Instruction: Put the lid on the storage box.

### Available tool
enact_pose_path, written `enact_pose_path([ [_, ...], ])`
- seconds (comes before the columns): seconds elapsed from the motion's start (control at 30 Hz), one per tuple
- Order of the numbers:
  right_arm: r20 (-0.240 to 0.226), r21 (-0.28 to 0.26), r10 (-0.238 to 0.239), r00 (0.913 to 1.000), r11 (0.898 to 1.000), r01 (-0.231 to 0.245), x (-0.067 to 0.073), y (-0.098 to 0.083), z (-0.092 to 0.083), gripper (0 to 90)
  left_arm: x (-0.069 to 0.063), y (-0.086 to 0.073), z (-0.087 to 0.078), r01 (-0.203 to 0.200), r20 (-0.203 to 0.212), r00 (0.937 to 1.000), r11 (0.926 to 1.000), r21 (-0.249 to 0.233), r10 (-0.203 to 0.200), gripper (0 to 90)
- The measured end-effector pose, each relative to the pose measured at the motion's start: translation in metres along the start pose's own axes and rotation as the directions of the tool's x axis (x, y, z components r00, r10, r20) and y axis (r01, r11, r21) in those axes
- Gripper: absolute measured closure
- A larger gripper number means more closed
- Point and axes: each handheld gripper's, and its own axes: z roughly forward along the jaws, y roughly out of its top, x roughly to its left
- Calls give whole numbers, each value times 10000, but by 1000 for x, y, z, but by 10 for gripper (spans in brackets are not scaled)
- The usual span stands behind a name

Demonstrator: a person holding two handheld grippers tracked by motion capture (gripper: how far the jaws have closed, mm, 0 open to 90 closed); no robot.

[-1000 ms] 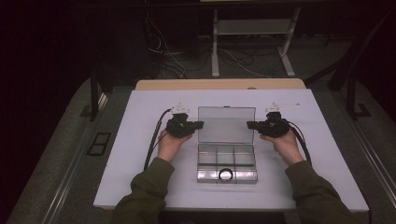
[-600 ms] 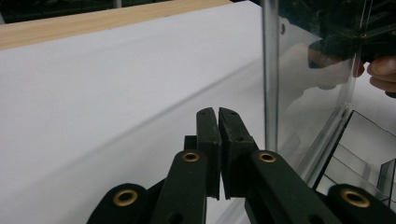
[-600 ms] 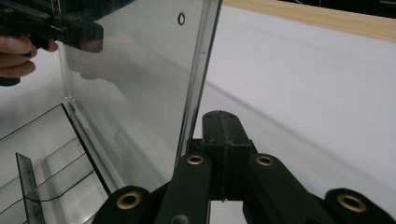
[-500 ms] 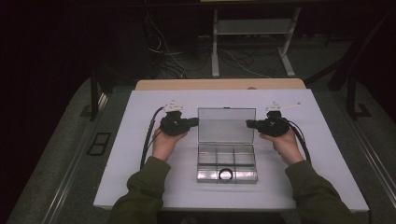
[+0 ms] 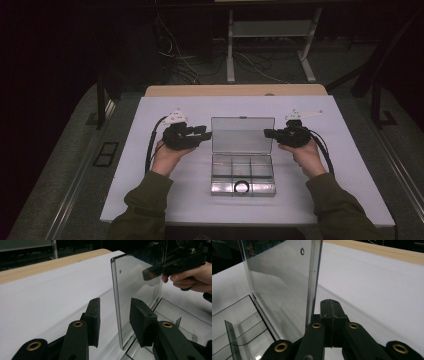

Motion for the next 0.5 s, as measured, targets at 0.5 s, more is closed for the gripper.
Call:
enact_pose_path([
  [0.5,-91,120,-171,9998,9998,172,9,-6,-6,894,-16,6,1,-465,404,9980,9966,-682,493,764],
])
